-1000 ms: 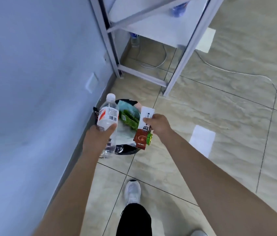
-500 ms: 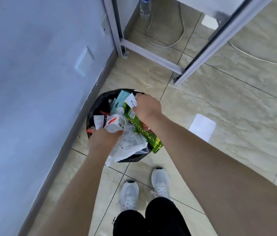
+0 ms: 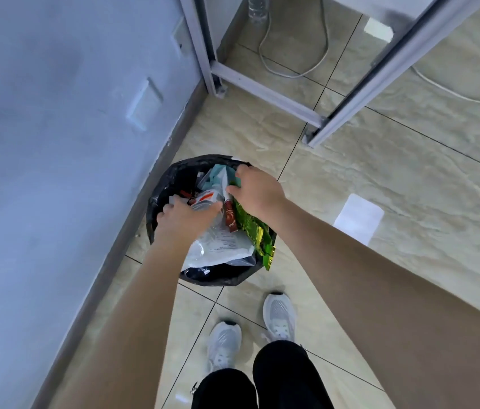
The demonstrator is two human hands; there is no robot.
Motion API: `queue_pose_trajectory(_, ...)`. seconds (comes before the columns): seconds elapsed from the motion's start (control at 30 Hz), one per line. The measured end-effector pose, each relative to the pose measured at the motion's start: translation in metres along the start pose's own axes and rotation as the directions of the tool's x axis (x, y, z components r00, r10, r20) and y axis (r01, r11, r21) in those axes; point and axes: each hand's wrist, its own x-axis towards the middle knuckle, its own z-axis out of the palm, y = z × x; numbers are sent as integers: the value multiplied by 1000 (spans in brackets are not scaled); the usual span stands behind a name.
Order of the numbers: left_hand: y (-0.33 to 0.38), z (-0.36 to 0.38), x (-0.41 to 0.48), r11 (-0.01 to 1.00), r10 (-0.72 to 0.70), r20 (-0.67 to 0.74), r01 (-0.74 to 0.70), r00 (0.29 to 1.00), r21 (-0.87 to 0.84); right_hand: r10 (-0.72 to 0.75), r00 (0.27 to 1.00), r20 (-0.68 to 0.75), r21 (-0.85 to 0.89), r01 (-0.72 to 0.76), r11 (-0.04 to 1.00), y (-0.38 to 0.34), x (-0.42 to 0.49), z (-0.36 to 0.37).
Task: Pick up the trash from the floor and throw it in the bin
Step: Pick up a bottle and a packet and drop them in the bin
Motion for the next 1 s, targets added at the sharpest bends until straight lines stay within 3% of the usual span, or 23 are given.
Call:
queue_pose_trajectory(0.1,2,-18,-24,984,136,-31,-131,990,124,-17,1000,25,-6,17,1000,0,-10,-19)
queue_pose_trajectory(0.23,19,-33,-60,880,342,-59,-298,938,369,4,999,45,-48,-1,999,5,-38,-47)
queue_pose_trajectory(0.33,39,-29,-93,754,501,-18,-426,865,500,87,995,49,-75,-83,994,27,-76,-64)
queue_pose_trajectory(0.5,68,10,-161,475,632,185,-565,753,674,282,959,-6,11,-282,959,93,-160,-83)
queue_pose_trajectory(0.6,86,44,-200,339,675,284,-628,681,700,408,911,-51,93,-403,911,142,-218,-85)
queue_pose_trajectory(0.77,125,127,-269,123,750,427,-741,505,660,596,800,-64,266,-562,783,243,-321,-83)
queue_pose_trajectory(1.0,185,286,-375,-104,684,620,-789,385,605,795,606,-9,518,-677,522,399,-490,-64)
